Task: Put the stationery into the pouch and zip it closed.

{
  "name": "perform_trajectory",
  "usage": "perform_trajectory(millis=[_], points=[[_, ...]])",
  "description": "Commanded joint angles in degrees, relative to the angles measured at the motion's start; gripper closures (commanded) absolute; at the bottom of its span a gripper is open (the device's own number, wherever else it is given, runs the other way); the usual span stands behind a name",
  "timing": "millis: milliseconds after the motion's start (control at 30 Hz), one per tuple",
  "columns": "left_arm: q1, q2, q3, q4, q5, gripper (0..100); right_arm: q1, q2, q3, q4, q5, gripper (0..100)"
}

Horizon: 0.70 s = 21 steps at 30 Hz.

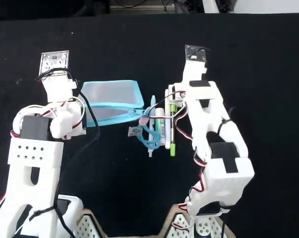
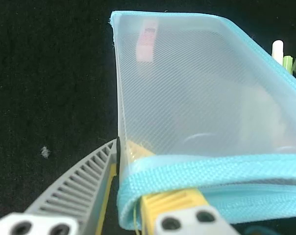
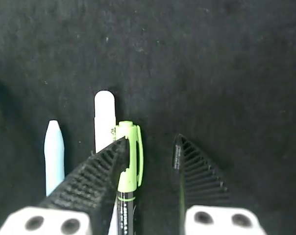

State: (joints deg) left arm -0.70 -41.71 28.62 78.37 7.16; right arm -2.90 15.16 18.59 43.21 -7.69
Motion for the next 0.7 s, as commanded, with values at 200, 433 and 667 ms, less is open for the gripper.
perform_trajectory(millis=[200, 433, 667], points=[[0.13, 0.44, 0.22, -0.44, 0.09, 97, -0.44, -0.04, -5.76, 4.31, 0.26, 85.1], [0.13, 0.44, 0.31, -0.44, 0.09, 97, -2.55, -0.04, -5.49, 4.31, 0.35, 85.1], [0.13, 0.44, 0.31, -0.44, 0.09, 97, -2.99, -0.04, -5.49, 4.22, 0.62, 85.1]])
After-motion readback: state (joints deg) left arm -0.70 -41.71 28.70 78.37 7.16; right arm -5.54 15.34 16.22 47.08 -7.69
